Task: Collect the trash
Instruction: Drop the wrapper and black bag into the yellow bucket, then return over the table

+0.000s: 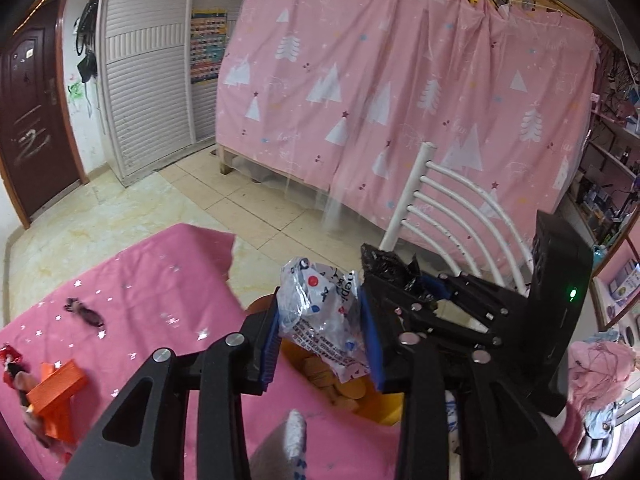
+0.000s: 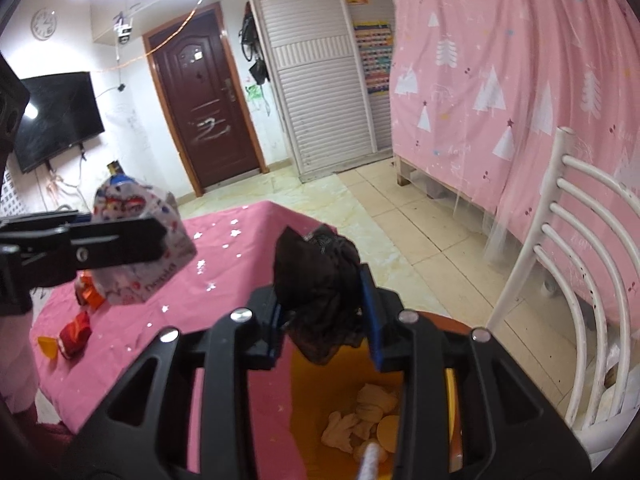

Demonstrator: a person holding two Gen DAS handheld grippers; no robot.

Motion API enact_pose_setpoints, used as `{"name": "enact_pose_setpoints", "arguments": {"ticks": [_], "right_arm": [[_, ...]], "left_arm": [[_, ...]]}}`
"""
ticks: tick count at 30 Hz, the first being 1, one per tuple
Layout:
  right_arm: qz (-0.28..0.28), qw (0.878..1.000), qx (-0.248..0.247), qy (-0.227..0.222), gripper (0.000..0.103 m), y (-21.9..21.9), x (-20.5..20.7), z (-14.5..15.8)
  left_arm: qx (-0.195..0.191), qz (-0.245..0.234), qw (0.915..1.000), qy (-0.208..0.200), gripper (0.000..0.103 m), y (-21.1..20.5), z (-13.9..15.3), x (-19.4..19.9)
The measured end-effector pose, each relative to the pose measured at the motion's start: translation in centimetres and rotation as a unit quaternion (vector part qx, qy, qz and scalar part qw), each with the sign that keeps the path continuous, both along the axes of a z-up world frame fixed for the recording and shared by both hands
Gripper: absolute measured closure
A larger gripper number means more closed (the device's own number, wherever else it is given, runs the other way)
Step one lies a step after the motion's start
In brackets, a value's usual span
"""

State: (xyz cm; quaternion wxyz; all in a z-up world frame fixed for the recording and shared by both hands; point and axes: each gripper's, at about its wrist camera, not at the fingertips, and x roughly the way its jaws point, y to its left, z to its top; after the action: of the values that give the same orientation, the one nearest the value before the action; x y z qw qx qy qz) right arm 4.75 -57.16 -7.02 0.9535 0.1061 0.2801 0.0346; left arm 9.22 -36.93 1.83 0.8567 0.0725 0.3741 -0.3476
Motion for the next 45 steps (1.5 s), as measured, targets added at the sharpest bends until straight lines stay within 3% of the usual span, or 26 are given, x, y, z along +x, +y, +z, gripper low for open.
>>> {"name": "enact_pose_setpoints", "arguments": {"ticks": [4,5,14,25,28,35,45], "right_arm": [[-0.007,1.0,0.009,0.002,0.06,-0.7,0.1,-0.3],[-0.008,1.0,0.01,0.002,0.056,-0.8,0.1,-0.3],[-0.005,1.0,0.01,-0.001,0.055,-0.3,0.3,0.1],[0.032,0.999,-0.004,-0.003,0.054,3.9,1.1,1.1],[0.05,0.999,-0.005,-0.006,0.048,5.8,1.5,1.5],[0.096,0.995,-0.016,-0.008,0.048,10.7,2.1,2.2],[0.165,0.986,-0.026,-0.002,0.048,17.4,2.4,2.4]], "left_arm": [[-0.013,-0.002,0.9998,0.012,0.041,-0.8,0.0,0.2],[-0.015,-0.001,0.9998,0.011,0.038,-0.9,0.0,0.2],[-0.029,0.019,0.9993,0.014,0.037,1.2,0.6,0.5],[-0.058,0.06,0.9965,0.003,0.037,7.4,2.2,0.1],[-0.062,0.073,0.9954,-0.005,0.037,9.6,2.7,-0.2],[-0.067,0.117,0.9905,-0.027,0.035,15.9,3.8,-1.2],[-0.083,0.203,0.9749,-0.038,0.032,26.2,4.8,-2.1]]}}
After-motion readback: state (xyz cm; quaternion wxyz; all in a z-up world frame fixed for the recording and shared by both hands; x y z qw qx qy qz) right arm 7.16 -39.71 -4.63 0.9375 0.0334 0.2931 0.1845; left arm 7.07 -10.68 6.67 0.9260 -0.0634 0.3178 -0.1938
